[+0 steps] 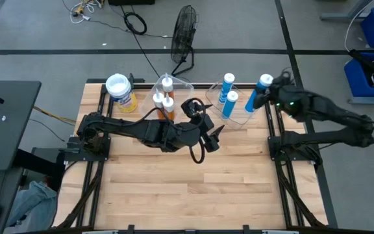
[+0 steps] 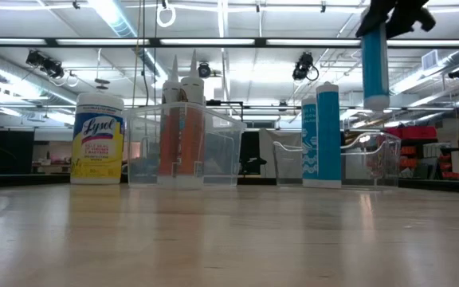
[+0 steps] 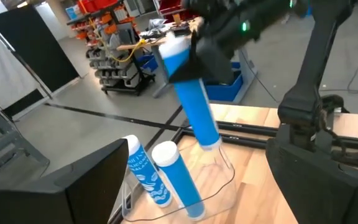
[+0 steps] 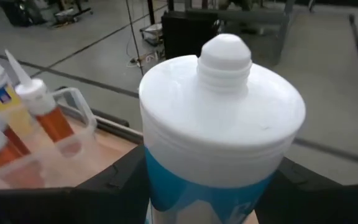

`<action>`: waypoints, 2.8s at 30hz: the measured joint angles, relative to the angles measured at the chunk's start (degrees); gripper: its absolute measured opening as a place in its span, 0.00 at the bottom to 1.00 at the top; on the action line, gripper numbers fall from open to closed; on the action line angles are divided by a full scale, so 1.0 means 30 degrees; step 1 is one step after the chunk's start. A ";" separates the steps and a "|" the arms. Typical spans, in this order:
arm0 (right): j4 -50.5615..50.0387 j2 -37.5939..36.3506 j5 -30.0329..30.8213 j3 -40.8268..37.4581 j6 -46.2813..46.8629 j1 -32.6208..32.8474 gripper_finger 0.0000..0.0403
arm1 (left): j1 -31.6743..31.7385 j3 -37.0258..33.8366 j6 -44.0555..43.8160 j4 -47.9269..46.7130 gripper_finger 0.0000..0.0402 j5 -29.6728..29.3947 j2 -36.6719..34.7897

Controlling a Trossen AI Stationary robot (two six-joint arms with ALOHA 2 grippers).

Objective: Pick & place silicon tubes, Sealant and Lysol wipes
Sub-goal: Put the blue sealant into the right transparent bin

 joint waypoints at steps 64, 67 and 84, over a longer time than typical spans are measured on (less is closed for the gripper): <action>1.4827 -0.0758 -0.3346 -1.2558 -0.5078 -0.4909 0.52 | -0.0141 -0.0022 -0.0004 -0.2142 0.96 0.1064 0.0021; 1.5434 -0.0758 -0.3353 -1.3200 -0.4722 -0.4916 0.52 | -0.0114 -0.0022 0.0007 -0.2144 0.96 0.1058 0.0021; 1.5754 -0.0762 -0.3759 -1.3788 -0.4158 -0.4909 0.64 | -0.0128 -0.0022 0.0193 -0.2149 0.96 0.1048 0.0021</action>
